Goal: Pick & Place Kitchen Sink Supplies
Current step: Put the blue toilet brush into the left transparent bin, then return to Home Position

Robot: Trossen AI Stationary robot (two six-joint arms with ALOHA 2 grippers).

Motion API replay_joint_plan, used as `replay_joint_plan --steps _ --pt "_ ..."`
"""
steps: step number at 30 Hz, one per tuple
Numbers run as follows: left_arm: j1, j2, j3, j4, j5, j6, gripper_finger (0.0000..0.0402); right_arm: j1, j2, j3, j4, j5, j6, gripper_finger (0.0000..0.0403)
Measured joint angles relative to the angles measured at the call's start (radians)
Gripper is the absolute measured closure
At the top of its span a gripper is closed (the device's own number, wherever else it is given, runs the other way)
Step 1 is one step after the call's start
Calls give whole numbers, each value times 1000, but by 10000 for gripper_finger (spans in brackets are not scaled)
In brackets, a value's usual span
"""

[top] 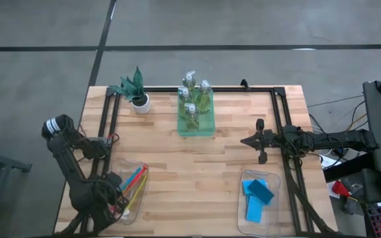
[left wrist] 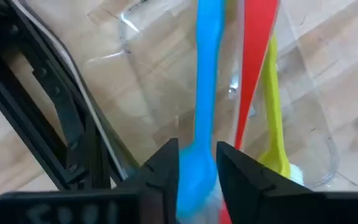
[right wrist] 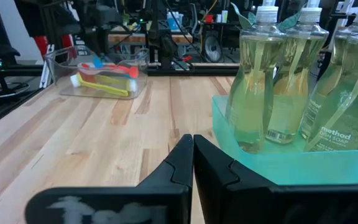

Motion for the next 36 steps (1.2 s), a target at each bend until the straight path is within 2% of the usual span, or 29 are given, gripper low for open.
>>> replay_joint_plan --steps 4,7,9,15,17,20,24,28,30,33,36 --pt "2 -22 3 -7 -10 10 265 0 0 0 0 0 0 394" --pt "8 -56 11 -16 -78 74 241 0 0 0 0 0 0 394" --pt "16 -82 16 -20 -171 132 234 0 0 0 0 0 0 394" --pt "82 -166 23 -21 -565 307 244 0 0 0 0 0 0 394" --pt "138 -186 23 -7 -616 384 254 0 0 0 0 0 0 394" --pt "243 -187 22 63 -614 598 277 0 0 0 0 0 0 394" --pt "396 -166 12 322 -586 1046 327 0 0 0 0 0 0 394" --pt "556 -147 -35 684 -405 1500 390 0 0 0 0 0 0 394" --pt "625 -145 -72 858 -311 1681 394 0 0 0 0 0 0 394" --pt "729 -156 -138 1065 -212 1877 397 0 0 0 0 0 0 394" --pt "841 -191 -215 1169 -124 1988 400 0 0 0 0 0 0 394"
